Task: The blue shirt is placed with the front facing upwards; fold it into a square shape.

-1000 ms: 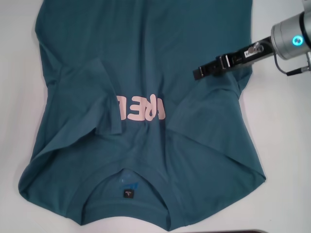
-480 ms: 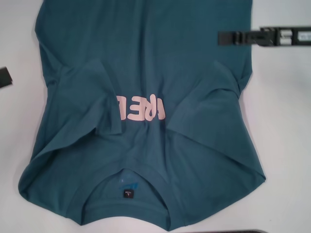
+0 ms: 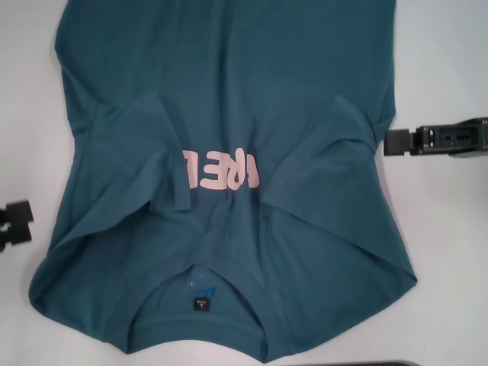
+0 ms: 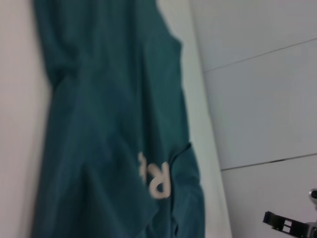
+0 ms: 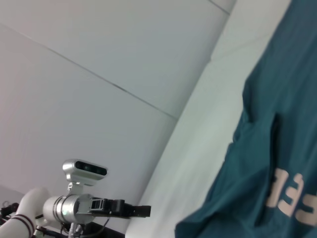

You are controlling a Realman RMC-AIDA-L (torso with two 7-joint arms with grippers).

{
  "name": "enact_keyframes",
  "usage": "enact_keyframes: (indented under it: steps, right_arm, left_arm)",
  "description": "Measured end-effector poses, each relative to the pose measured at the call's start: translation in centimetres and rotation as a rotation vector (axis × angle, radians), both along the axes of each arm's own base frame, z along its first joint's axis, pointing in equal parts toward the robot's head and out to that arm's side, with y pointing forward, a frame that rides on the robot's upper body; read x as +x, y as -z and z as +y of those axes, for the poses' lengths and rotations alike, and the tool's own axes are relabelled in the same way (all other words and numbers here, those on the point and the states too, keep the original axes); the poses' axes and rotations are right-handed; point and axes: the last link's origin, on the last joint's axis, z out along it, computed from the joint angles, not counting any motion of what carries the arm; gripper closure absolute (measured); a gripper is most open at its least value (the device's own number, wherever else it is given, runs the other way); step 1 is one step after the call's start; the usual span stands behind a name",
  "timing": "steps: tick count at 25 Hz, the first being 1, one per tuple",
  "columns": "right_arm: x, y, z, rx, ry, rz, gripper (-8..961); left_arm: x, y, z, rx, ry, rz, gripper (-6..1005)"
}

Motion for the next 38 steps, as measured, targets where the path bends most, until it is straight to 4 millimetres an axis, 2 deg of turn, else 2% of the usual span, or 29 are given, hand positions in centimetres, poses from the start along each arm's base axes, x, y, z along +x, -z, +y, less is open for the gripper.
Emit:
enact_keyframes:
  steps: [5, 12, 24, 30, 38]
  right_arm:
    - [0.5, 0.1, 0.2, 0.011, 0.023, -0.029, 220]
    - [0.5, 0.3, 0.7, 0.021, 0.025, -0.047, 220]
    - [1.1, -0.1, 1.1, 0.044, 0.071, -0.066, 221]
    - [1.3, -0.2, 1.1, 0.051, 0.082, -0.066, 221]
    - [1.1, -0.2, 1.4, 0.056, 0.085, -0.066, 221]
  left_arm:
    - [-0.7, 0.6, -0.9, -0.029, -0.048, 0.010, 263]
    - [-1.0, 0.8, -1.1, -0.050, -0.093, 0.009, 264]
    - [-3.1, 1.3, -2.5, -0.098, -0.290, 0.053, 263]
    - [-3.6, 1.6, -2.6, -0.114, -0.351, 0.054, 264]
    - [-4.0, 3.2, -2.1, -0.165, -0.406, 0.096, 264]
